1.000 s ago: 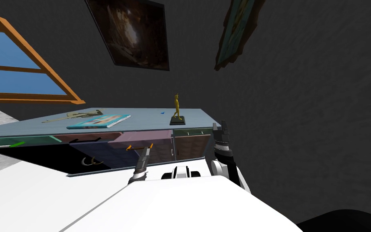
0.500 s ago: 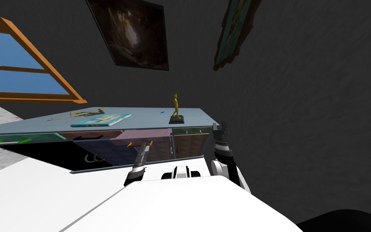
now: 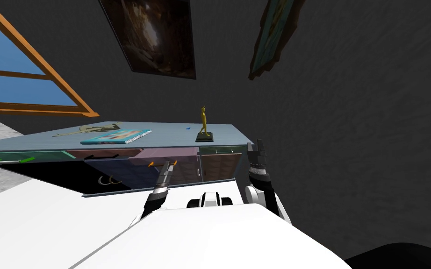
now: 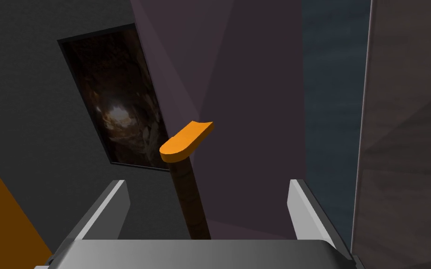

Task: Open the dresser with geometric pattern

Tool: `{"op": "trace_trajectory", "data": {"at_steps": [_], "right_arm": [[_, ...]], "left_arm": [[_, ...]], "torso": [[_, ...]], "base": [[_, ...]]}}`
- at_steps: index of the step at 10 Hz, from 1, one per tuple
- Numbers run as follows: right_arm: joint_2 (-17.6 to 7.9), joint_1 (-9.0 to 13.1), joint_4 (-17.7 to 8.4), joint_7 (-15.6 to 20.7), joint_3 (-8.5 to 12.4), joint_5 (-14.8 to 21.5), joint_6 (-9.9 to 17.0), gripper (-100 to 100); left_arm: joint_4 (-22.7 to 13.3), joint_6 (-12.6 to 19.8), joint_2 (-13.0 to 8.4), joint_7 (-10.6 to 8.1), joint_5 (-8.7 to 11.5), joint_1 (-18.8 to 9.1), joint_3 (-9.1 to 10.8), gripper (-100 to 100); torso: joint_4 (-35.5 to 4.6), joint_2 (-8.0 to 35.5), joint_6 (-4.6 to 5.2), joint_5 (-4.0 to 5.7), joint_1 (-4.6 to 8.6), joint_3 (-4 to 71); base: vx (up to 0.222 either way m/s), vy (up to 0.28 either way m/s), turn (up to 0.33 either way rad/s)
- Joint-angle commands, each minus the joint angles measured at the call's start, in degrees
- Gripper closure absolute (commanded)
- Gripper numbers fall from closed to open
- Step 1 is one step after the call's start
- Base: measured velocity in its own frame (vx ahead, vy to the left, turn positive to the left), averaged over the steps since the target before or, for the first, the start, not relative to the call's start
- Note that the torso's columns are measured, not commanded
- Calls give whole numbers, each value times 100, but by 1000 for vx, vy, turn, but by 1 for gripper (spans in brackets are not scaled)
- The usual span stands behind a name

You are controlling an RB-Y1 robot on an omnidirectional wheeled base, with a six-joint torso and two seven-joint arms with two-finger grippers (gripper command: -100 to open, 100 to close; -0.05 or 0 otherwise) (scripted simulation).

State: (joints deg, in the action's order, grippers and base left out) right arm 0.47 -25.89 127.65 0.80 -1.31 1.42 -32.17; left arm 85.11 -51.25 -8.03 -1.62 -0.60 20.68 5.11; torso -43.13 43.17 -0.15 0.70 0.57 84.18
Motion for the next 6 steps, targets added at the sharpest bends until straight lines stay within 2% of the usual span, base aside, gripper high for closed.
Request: {"op": "trace_trajectory", "data": {"at_steps": [1,6], "right_arm": [[0,0,0,0,0,0,0,0],[0,0,0,0,0,0,0,0]], "left_arm": [[-24,27,0,-8,0,22,-3,0],[-109,108,10,-11,-2,81,-13,0]], "torso": [[21,-15,7,-19,-9,4],[75,-81,16,-61,-46,36]], "base": [[0,0,0],[0,0,0]]}}
